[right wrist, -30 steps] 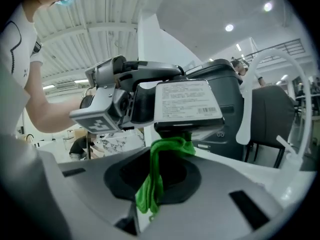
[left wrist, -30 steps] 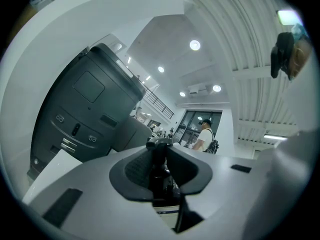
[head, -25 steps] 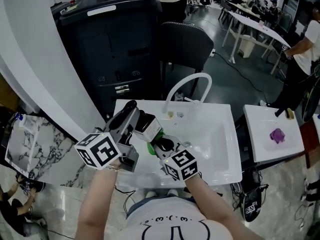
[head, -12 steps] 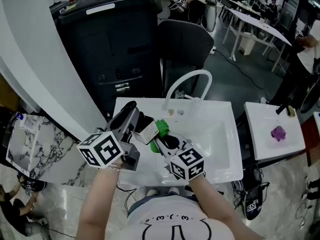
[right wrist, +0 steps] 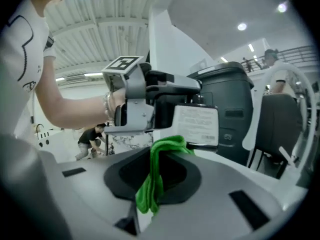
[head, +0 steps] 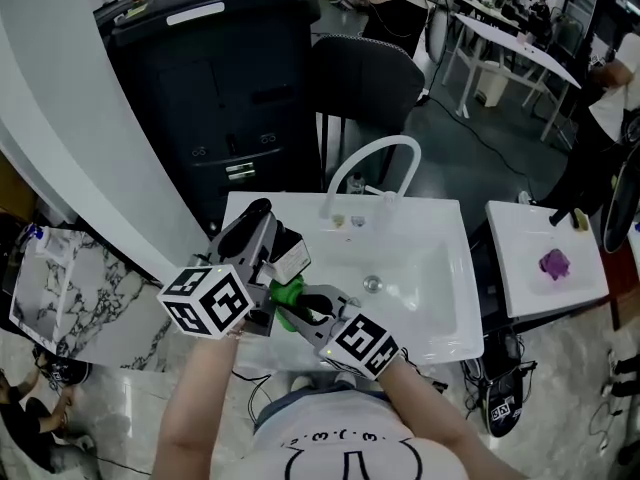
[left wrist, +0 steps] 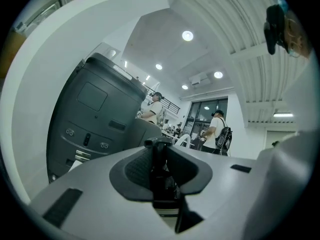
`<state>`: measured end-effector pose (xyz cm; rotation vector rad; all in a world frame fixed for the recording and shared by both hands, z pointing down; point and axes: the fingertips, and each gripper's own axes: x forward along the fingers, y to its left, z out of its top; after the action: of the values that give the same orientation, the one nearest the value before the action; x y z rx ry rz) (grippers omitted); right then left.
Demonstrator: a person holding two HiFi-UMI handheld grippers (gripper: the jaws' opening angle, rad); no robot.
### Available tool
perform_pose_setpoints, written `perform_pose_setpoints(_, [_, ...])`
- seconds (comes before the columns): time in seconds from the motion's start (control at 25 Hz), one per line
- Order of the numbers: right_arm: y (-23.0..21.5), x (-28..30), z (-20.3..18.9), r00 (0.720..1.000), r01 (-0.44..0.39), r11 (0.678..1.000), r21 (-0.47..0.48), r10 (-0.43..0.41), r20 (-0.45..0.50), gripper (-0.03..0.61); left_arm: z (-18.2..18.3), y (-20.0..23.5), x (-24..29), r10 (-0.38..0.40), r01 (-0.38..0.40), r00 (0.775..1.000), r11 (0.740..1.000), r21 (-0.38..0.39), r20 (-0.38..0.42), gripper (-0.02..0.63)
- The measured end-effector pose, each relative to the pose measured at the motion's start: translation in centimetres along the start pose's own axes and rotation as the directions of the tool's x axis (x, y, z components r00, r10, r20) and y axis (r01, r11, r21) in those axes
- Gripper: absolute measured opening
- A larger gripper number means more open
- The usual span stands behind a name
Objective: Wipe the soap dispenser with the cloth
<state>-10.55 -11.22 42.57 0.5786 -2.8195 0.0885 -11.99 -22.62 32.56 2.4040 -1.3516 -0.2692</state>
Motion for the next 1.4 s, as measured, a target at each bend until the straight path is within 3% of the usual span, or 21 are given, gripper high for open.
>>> perform_pose_setpoints(0.12, [0.8,-1.2,-0.2,0.995,-0.077,0.994,-0.080,0.072,-0.063,0.049,-0.5,-0.3,-0.2,0.014,-0.012,1.000,0.993,0.121,-0.011,0.097])
perform_pose_setpoints(0.2, [-0.4,-2.8,-0.1,0.995,-0.058,0.994,-0.093,0.050,-0.087,0.049,-0.9,-0.5,-0.4,0.017,-0.012,1.000,0.975,0.223,-0.018,0.097])
perform_pose_setpoints(0.36, [-4.8,-6.5,3.8,0.993,0.109,0.993,-0.044,-0.107,0.055,0.049,-2.9,-1.1,-0.5,0.018,0.018,0.996,0.909,0.417,-0.083,0.097])
perform_pose_setpoints(0.48, [-7.5,-8.4,7.9,0.956,0.240,0.971,-0.026,-0.231,0.180,0.049,-5.3,-1.8,-0.4,0.004,0.081,0.987,0.853,0.515,-0.162,0.097])
perform_pose_setpoints(0.56, [-8.3,-9.0,10.0,0.936,0.268,0.963,-0.010,-0.258,0.238,0.049,-6.5,-2.3,-0.3,-0.001,0.115,0.979,0.828,0.549,-0.205,0.097])
perform_pose_setpoints(0.72, [-7.3,-7.2,11.5,0.954,0.186,0.981,-0.046,-0.169,0.246,0.049,-8.4,-3.5,0.0,0.004,0.170,0.965,0.752,0.637,-0.263,0.097])
perform_pose_setpoints(0.92, [-4.8,-2.5,8.3,0.996,0.068,0.989,-0.132,-0.059,0.067,0.049,-10.0,-4.4,-0.1,0.038,0.213,0.950,0.645,0.733,-0.309,0.098])
perform_pose_setpoints(1.04, [-4.9,-1.9,7.1,0.998,0.065,0.990,-0.123,-0.063,0.020,0.049,-10.7,-3.9,-0.7,0.053,0.212,0.945,0.650,0.730,-0.322,0.097])
perform_pose_setpoints(1.2, [-7.2,-2.4,4.8,0.987,0.151,0.987,-0.050,-0.153,-0.050,0.049,-11.6,-3.3,-1.5,0.059,0.200,0.944,0.677,0.709,-0.323,0.097])
perform_pose_setpoints(1.4, [-9.4,-2.8,0.0,0.954,0.233,0.972,-0.012,-0.231,-0.193,0.049,-12.2,-1.9,-2.1,0.056,0.166,0.951,0.735,0.658,-0.303,0.098])
